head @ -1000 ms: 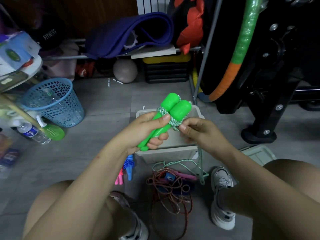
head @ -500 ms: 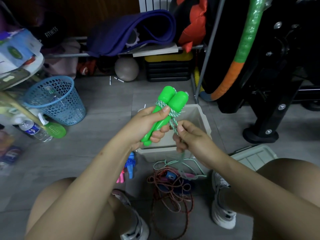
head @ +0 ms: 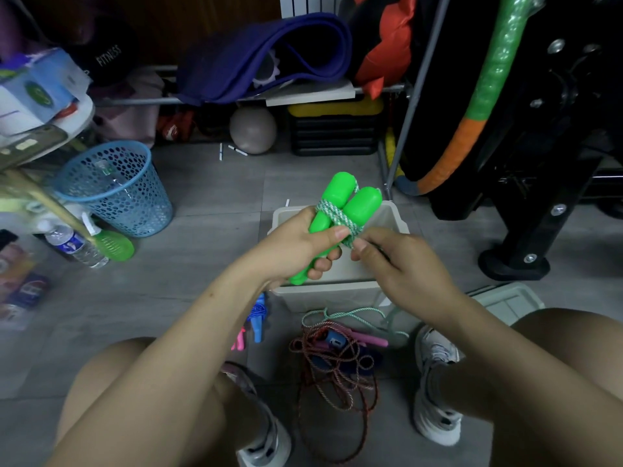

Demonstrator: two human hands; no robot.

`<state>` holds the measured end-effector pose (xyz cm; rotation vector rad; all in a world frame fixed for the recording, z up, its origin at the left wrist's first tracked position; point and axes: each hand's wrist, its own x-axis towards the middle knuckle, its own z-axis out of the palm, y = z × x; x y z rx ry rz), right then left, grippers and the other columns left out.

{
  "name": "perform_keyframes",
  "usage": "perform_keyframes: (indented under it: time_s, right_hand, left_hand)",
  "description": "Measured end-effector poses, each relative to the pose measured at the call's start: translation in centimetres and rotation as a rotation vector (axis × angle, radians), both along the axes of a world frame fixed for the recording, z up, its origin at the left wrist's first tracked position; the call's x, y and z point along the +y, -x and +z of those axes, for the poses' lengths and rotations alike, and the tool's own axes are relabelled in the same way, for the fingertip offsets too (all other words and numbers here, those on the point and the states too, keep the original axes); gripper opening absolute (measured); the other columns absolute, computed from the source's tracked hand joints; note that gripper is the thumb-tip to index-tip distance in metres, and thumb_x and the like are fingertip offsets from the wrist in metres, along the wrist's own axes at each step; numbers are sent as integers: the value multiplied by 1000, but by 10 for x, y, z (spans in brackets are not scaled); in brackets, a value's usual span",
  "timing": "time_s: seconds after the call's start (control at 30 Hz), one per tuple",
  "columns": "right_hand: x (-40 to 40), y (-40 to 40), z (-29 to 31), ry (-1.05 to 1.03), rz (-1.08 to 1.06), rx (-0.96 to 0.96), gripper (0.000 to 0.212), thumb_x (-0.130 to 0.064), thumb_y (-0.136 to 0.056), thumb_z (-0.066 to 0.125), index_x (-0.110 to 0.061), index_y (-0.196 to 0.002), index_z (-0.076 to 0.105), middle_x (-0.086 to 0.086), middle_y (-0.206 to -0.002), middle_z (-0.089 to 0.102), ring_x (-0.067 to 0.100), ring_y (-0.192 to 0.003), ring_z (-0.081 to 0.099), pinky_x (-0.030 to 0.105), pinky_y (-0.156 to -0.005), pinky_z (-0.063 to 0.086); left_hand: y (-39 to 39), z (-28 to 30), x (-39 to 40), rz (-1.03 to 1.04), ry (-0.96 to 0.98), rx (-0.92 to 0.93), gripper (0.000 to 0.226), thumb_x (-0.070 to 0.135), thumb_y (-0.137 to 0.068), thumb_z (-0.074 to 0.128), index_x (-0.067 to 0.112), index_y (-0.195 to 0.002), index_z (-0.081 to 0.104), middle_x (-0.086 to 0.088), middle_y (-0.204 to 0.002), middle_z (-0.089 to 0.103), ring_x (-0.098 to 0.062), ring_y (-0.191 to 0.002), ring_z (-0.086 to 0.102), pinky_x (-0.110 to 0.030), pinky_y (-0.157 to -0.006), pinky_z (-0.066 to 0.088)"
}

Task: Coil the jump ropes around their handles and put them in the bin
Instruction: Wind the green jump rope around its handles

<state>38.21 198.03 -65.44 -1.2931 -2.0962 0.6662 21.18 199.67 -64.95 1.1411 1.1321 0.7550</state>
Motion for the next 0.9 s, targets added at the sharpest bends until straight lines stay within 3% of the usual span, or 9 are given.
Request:
perform_keyframes:
  time_s: [0.1,0.23,0.3,0.47,0.57,0.67,0.8,0.9]
  right_hand:
    - [-3,-1,2,0,12,24,23,-28,-95,47,-17,-81,61,-17,-50,52,-1,-53,48,14,-49,31]
    - [-2,-1,1,-12,14,-92,40,-40,-94,49,-7,-76,62,-2,-54,50,17,-54,47,36,-55,34]
    - [2,-1,3,43,8,-104,41,-39,-92,53,-4,-73,63,5,-56,51,21,-56,48,38,-56,34]
    - [8,1,10,178,-12,-40,54,-41,-90,56,8,-66,56,1,-49,32,13,-49,31,33,-51,24]
    - [6,3,14,253,36,-12,51,-40,-89,57,8,-72,61,5,-53,35,12,-48,31,30,-51,24]
    - [12,-1,20,352,63,22,50,-37,-86,63,12,-75,61,10,-56,38,10,-46,31,27,-48,24]
    - [22,-13,33,371,125,-76,19,-22,-72,80,-7,-75,69,3,-64,61,3,-52,49,18,-52,37]
    - [29,-19,34,260,192,-139,27,-22,-60,87,-20,-78,67,-1,-73,65,3,-64,56,18,-62,41]
  left_hand:
    - [1,-1,-1,-42,10,-8,13,10,-97,51,18,-99,40,-4,-66,47,-9,-45,38,-18,-40,31]
    - [0,-4,0,-119,-41,204,37,13,-94,56,18,-122,32,-4,-68,51,-12,-50,43,-24,-43,35]
    - [2,-3,0,-203,-62,323,48,16,-93,57,19,-130,26,-3,-69,53,-12,-52,47,-24,-45,38]
    - [5,5,0,-363,-108,467,59,12,-92,58,24,-134,19,-3,-71,54,-13,-59,50,-27,-53,44]
    - [1,4,-2,-426,-119,620,48,27,-87,66,22,-119,31,-4,-68,54,-17,-59,51,-30,-57,44]
    - [-7,2,-7,-491,-217,784,28,43,-90,58,24,-97,39,1,-77,57,-16,-69,54,-32,-65,44]
    - [-12,6,-13,-596,-335,864,28,45,-95,48,24,-78,40,6,-71,55,-8,-62,49,-26,-61,40]
    - [-12,5,-15,-660,-313,809,30,42,-95,50,24,-72,43,8,-66,56,-3,-58,49,-18,-59,39]
